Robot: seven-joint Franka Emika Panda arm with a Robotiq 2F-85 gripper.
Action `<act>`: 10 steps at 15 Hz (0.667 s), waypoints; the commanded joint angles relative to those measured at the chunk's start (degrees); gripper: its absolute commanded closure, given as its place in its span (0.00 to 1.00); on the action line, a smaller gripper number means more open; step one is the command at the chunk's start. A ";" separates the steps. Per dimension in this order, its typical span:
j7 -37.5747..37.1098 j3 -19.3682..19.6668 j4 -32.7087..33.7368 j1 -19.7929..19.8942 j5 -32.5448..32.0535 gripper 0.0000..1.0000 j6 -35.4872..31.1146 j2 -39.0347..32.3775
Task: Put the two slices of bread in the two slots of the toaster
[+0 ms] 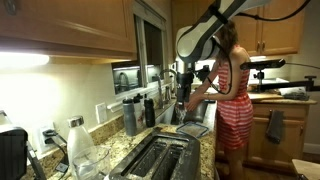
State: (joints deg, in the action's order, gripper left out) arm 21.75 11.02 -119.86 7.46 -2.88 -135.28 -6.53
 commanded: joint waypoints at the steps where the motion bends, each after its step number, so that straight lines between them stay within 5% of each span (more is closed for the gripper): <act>1: 0.89 -1.74 5.11 1.31 0.72 0.00 -0.07 -5.81; 10: -0.04 -6.35 14.16 0.84 1.16 0.00 2.22 -14.35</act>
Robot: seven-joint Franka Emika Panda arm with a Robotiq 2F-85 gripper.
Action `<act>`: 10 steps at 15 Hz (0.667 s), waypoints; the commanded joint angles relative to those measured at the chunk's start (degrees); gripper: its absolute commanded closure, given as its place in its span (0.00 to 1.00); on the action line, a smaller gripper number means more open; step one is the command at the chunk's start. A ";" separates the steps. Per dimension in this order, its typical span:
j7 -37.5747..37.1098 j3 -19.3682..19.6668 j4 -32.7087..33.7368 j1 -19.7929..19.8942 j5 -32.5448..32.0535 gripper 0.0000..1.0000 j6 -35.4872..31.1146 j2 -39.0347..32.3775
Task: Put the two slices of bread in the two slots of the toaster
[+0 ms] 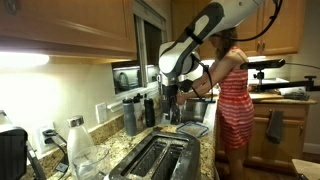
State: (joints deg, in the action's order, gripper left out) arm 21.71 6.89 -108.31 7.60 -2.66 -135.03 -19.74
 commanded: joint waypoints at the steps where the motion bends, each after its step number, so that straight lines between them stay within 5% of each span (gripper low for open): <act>1: -0.11 -2.78 3.15 0.56 0.88 0.00 2.07 -1.56; 10: -0.38 -3.75 4.55 1.32 0.41 0.00 3.79 -3.96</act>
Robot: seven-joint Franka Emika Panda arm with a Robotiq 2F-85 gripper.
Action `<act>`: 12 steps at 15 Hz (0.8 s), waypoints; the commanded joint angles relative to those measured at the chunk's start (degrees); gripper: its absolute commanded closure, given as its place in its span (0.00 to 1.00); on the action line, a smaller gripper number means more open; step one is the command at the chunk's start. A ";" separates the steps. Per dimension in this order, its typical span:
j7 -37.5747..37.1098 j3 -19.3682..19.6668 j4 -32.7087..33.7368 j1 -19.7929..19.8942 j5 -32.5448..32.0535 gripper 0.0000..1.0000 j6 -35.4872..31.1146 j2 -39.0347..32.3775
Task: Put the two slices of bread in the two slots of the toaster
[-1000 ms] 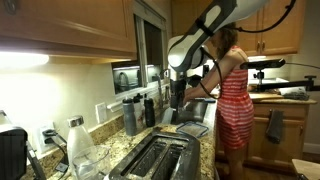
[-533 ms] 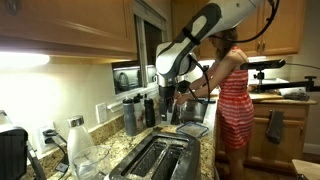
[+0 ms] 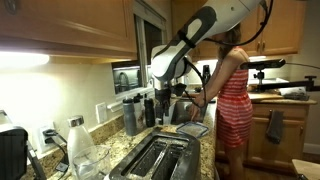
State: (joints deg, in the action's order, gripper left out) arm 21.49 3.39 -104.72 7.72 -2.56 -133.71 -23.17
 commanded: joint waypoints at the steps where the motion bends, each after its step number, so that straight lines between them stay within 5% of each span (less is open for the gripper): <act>1: 0.11 -0.27 1.00 1.44 0.51 0.00 2.90 -0.67; 12: 0.95 -0.69 2.21 3.04 1.20 0.00 4.61 -2.71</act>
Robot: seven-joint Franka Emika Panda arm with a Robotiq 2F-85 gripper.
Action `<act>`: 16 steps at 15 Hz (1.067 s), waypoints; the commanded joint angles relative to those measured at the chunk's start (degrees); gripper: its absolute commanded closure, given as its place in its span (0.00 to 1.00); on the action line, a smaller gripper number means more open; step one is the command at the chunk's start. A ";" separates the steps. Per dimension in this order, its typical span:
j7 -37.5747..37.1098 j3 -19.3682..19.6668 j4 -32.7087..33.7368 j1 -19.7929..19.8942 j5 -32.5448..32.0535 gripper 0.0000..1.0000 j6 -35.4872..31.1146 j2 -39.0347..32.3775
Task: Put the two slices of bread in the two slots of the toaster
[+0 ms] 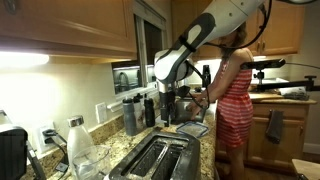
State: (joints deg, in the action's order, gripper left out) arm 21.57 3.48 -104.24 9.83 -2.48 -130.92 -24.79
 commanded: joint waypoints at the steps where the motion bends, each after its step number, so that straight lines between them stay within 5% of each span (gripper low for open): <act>1: 0.80 -0.81 1.96 0.92 1.13 0.00 1.85 -1.42; 16: -0.18 -0.82 4.94 0.40 -0.21 0.00 0.75 -5.32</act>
State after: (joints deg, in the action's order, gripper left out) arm 21.57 3.11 -99.40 9.82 -2.38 -130.30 -30.10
